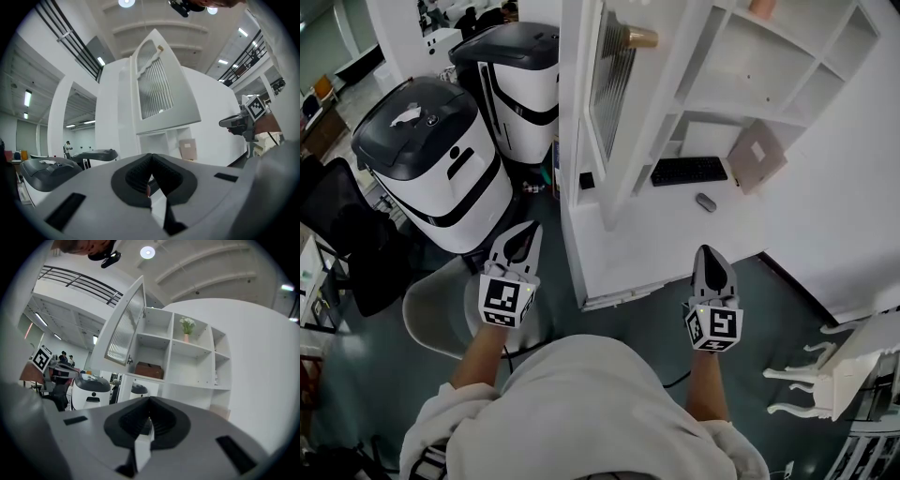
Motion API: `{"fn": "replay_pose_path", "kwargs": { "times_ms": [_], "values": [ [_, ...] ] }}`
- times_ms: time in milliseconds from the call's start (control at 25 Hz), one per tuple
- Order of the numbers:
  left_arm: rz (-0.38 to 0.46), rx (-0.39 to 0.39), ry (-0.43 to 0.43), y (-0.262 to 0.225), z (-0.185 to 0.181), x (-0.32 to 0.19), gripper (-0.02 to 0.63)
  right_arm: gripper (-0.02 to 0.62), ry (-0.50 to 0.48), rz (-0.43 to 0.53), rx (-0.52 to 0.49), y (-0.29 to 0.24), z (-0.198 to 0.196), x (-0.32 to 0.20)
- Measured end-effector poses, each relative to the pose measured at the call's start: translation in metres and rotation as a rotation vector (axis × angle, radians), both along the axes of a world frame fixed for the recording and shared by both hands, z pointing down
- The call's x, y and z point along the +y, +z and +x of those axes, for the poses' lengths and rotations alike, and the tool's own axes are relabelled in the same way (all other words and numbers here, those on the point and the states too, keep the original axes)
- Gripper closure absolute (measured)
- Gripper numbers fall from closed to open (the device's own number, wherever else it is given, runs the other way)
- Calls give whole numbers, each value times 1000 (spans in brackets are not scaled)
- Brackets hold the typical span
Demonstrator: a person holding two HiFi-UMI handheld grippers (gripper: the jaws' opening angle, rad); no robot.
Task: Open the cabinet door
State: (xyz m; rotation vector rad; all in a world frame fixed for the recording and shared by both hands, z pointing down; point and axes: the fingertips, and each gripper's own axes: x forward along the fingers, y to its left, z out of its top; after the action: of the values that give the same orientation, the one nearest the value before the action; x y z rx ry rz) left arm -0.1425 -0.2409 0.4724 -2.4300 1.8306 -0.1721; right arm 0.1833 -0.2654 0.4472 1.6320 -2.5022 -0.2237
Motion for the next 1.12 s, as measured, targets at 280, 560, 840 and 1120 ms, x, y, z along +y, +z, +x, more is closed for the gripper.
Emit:
{"fn": "replay_pose_path", "kwargs": {
  "times_ms": [280, 560, 840, 1120],
  "values": [
    [-5, 3, 3, 2, 1, -3, 607, 592, -1, 0, 7, 1, -1, -1],
    [-4, 5, 11, 1, 5, -5, 607, 592, -2, 0, 5, 1, 1, -1],
    [-10, 3, 12, 2, 7, -5, 607, 592, -5, -4, 8, 1, 2, -1],
    [-11, 2, 14, 3, 9, -3, 607, 592, -8, -6, 12, 3, 2, 1]
  ]
}}
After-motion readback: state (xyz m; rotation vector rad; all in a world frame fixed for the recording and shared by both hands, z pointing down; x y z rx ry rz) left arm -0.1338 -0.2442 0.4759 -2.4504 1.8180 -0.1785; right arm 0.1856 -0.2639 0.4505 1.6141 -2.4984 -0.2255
